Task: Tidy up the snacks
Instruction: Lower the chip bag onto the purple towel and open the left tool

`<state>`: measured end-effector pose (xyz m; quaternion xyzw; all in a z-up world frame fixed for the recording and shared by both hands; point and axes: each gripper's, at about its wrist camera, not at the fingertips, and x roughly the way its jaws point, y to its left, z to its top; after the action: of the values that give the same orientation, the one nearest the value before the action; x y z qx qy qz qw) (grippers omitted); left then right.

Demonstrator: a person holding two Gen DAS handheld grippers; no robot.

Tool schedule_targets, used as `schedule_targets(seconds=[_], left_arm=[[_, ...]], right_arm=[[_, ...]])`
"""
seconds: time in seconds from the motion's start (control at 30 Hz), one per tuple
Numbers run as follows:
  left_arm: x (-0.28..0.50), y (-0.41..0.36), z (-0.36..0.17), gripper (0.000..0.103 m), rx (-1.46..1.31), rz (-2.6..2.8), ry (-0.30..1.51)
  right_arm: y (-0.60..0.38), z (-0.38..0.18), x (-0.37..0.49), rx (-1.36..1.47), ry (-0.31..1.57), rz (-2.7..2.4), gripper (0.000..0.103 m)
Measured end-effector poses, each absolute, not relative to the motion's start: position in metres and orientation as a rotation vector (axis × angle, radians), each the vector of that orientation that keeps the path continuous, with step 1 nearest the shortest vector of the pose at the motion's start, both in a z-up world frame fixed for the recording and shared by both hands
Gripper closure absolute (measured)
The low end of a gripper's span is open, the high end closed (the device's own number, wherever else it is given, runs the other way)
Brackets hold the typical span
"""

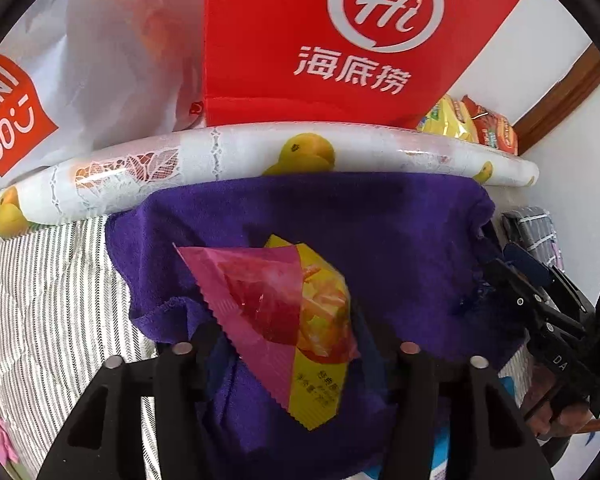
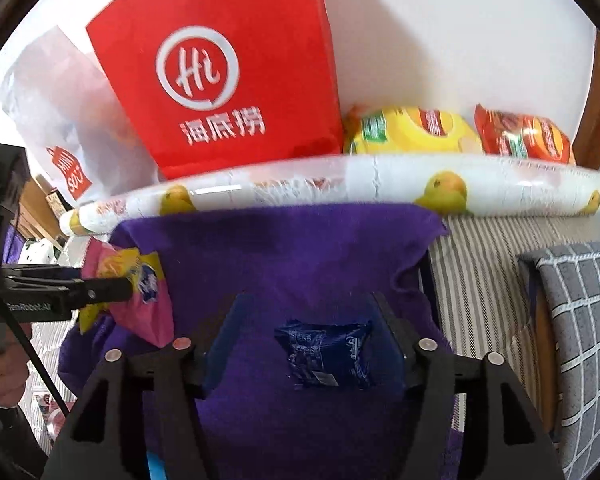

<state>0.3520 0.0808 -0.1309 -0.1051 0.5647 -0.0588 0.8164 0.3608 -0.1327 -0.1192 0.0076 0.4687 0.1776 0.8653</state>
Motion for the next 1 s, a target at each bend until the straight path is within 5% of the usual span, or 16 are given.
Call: schedule_targets(seconds=[0.03,0.23,1.0], left_arm=[[0.351,0.08,-0.128,0.034,-0.22,-0.124,1.197],[0.345,0.085,-0.111,0.028,-0.223,-0.12,1.163],[0.304,0.063,-0.046,0.025,-0.2,-0.22,1.033]], right_arm=[[-0.132,-0.117,0.36,0.019,0.974,0.373,0.036],[-0.13,-0.108,0.357,0.061,0.976,0.371,0.034],[-0.144,-0.051,0.276,0.026,0.9,0.253,0.034]])
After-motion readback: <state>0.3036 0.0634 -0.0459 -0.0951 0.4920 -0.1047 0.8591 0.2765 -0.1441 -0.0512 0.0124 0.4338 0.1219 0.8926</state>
